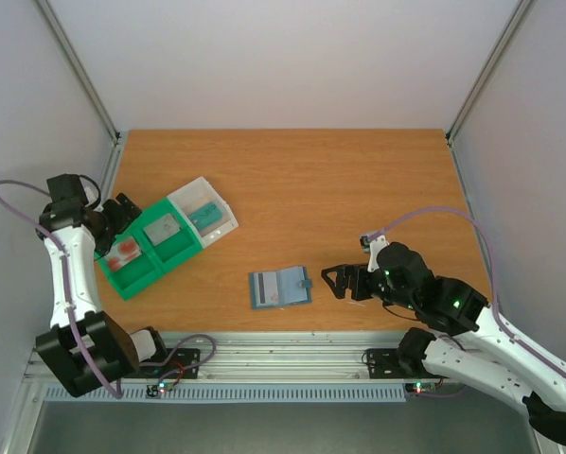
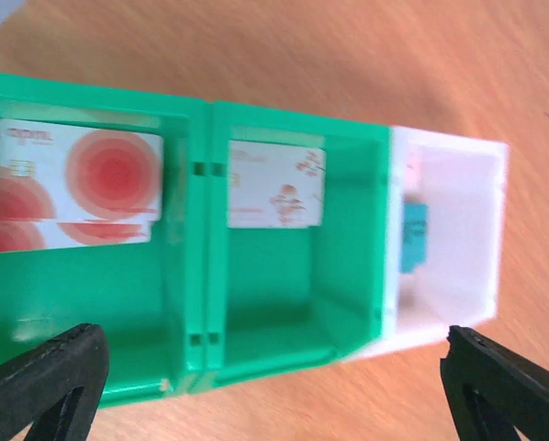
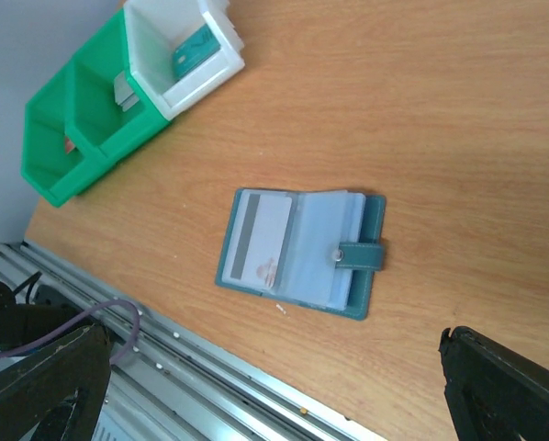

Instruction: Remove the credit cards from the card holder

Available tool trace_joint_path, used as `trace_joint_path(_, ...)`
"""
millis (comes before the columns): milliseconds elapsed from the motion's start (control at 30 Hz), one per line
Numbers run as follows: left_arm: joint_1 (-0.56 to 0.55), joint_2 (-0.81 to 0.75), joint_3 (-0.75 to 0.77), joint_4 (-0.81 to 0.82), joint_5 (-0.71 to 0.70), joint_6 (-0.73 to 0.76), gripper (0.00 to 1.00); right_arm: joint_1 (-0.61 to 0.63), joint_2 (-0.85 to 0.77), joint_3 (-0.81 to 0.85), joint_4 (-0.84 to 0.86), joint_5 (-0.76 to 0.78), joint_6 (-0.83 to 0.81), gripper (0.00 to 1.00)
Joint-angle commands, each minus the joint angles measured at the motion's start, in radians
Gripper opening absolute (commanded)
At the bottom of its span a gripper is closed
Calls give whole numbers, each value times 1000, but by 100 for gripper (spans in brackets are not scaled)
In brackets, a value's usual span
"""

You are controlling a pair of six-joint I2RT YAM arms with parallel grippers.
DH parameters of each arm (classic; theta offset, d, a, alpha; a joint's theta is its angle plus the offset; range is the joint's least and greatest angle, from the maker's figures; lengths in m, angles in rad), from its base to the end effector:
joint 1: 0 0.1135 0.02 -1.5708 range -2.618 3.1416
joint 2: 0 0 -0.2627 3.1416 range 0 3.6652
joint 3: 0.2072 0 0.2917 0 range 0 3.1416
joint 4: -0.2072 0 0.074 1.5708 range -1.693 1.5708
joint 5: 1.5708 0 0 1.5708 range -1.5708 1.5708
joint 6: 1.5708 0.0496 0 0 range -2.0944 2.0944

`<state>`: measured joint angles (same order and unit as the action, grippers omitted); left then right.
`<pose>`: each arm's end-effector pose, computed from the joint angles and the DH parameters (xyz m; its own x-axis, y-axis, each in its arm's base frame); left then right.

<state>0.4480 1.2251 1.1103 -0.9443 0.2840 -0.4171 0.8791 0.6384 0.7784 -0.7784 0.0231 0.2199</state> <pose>0.2593 0.1092 0.2815 -0.6002 -0.7199 -0.3487 -0.5855 0.6924 -0.4217 0.1173 0.1399 0.2957 -0.5363 -0.3057 -0.7867 -0.6570 0.7364 0.1617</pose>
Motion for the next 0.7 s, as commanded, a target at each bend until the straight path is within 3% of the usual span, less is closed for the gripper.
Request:
trace_joint_path(0, -25, -73, -13, -3, 186, 29, 99, 1, 46, 8, 42, -49, 39, 98)
trace_joint_path(100, -46, -115, -52, 8, 250, 27, 99, 1, 95, -5, 75, -78, 51, 99)
trace_joint_path(300, -124, -216, -135, 19, 358, 35, 86, 1, 225, -19, 157, -145, 58, 90)
trace_joint_path(367, -169, -249, -155, 3, 360, 37, 80, 1, 273, -17, 198, -180, 59, 83)
trace_joint_path(567, -330, -334, -217, 0, 447, 22, 72, 1, 428, -15, 343, -261, 91, 49)
trace_joint_path(667, -423, -364, -219, -7, 438, 6, 65, 1, 513, -7, 393, -278, 107, 40)
